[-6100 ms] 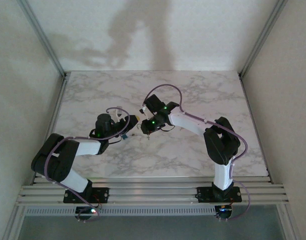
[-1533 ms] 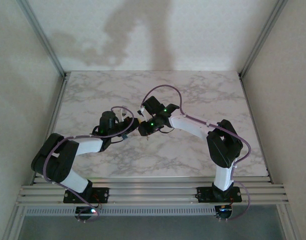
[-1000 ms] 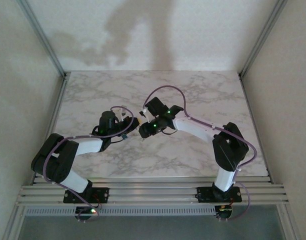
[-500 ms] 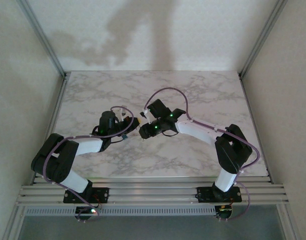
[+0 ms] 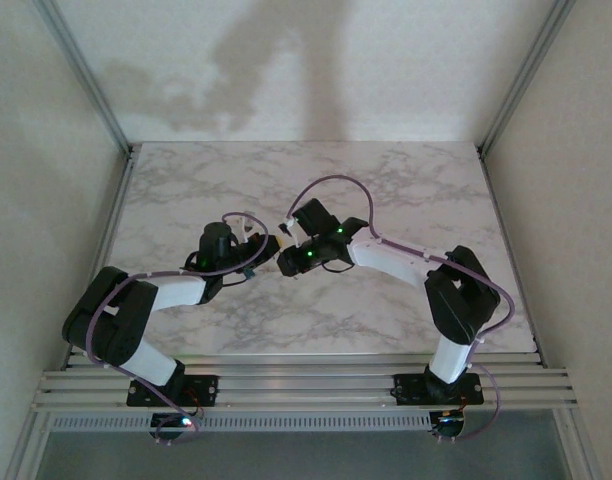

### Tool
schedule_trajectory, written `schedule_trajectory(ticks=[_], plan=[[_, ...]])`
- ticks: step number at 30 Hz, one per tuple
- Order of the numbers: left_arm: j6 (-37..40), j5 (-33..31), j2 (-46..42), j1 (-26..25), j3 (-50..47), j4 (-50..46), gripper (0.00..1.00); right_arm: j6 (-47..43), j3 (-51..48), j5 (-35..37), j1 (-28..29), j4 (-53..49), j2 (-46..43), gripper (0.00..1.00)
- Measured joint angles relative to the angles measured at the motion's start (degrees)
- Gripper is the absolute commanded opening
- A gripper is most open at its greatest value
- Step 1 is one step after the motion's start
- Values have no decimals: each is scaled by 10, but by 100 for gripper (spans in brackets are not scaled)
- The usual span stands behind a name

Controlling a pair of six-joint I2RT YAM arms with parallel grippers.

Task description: Lock with the key

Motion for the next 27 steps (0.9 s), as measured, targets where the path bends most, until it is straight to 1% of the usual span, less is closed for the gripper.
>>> schedule_trajectory(ticks=[5,17,20,27], plan=[[0,0,-1,-4,0,4,0,0,4,0,0,0,5,40],[2,2,-18,-9,-4,16,0,2,5,0,1,0,10,28],[3,2,-18,-9,-5,17,0,2,5,0,3,0,10,27],[7,2,-18,-10,-5,19,0,0,5,-3,5,-1,6,18]])
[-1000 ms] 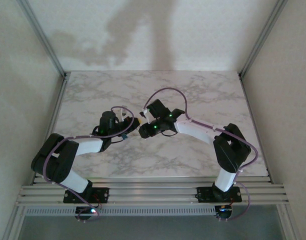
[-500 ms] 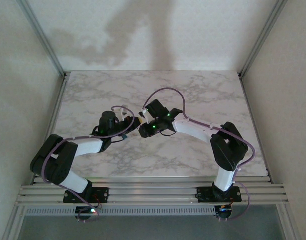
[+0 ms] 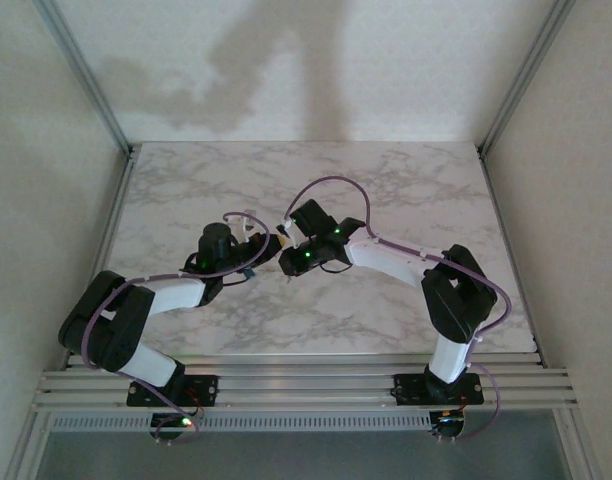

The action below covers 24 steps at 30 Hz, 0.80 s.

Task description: Lock with the key

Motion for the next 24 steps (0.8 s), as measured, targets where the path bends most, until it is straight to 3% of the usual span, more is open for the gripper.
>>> schedule_trajectory(ticks=[9,13,24], plan=[[-1,33,-1,-8,-6,39,0,-2,-33,-4,1,5,-44,9],[-3,54,-1,-13,-13,61,0,-2,-61,-15,1,16,-70,0],[-3,111,-19,-37,-22,111,0,-4,-139,-70,-3,46,-167,0]])
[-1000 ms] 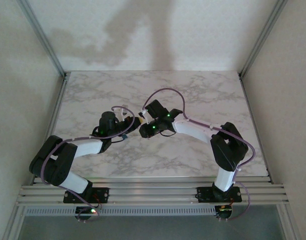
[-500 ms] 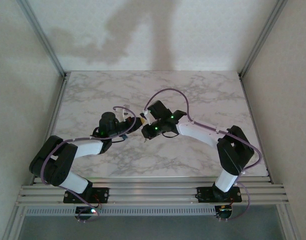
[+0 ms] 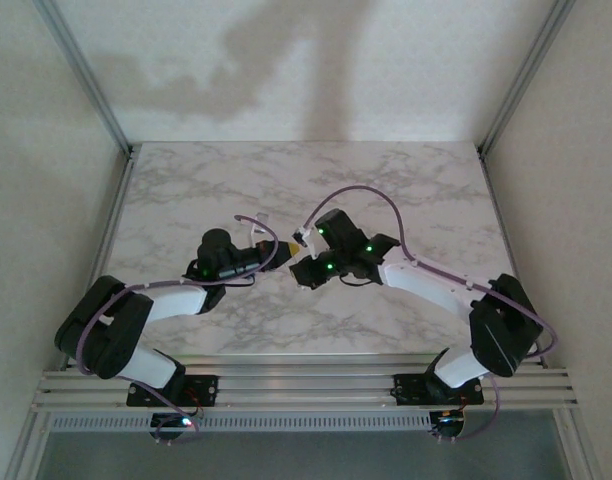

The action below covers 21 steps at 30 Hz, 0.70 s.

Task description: Lock with the key

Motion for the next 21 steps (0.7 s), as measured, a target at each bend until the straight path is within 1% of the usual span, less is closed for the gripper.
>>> schedule_trajectory(ticks=[9,14,21], plan=[[0,41,-2,-15,-8,37,0,0,-57,-57,-9,30,-58,0],[-10,61,0,-17,-13,76,0,2,-88,-97,-20,65,-83,0],[-39,87,34,-17,-16,138,0,19,-123,-160,-39,115,-90,0]])
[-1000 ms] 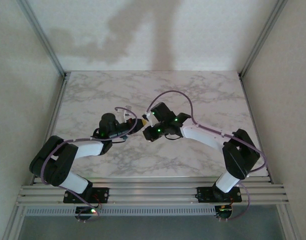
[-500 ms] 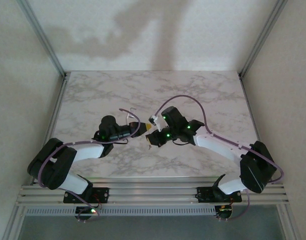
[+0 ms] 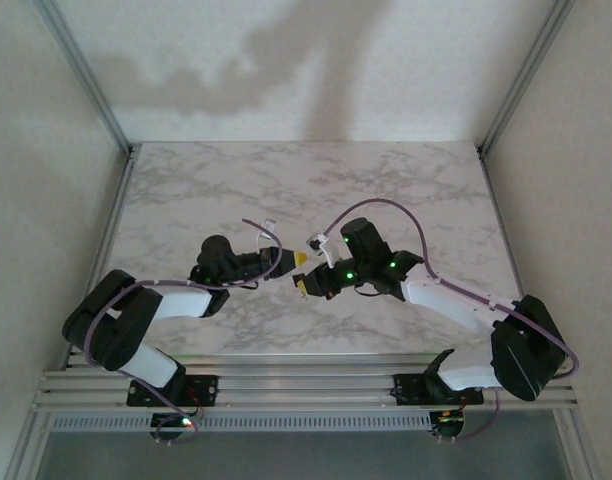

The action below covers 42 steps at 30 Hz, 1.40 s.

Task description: Lock with the key

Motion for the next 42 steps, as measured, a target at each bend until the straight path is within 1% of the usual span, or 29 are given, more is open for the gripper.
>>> schedule_trajectory(ticks=[4,11,27,42], plan=[[-9,10,5,0,-2,18,0,15,-16,-37,-10,31,0,0],[-15,19,10,0,-3,42,0,35,-33,-75,-19,63,-7,0],[-32,45,34,-4,-3,98,0,90,-72,-114,-24,130,-25,0],[-40,46,53,-18,10,123,0,127,-101,-145,-43,168,-46,0]])
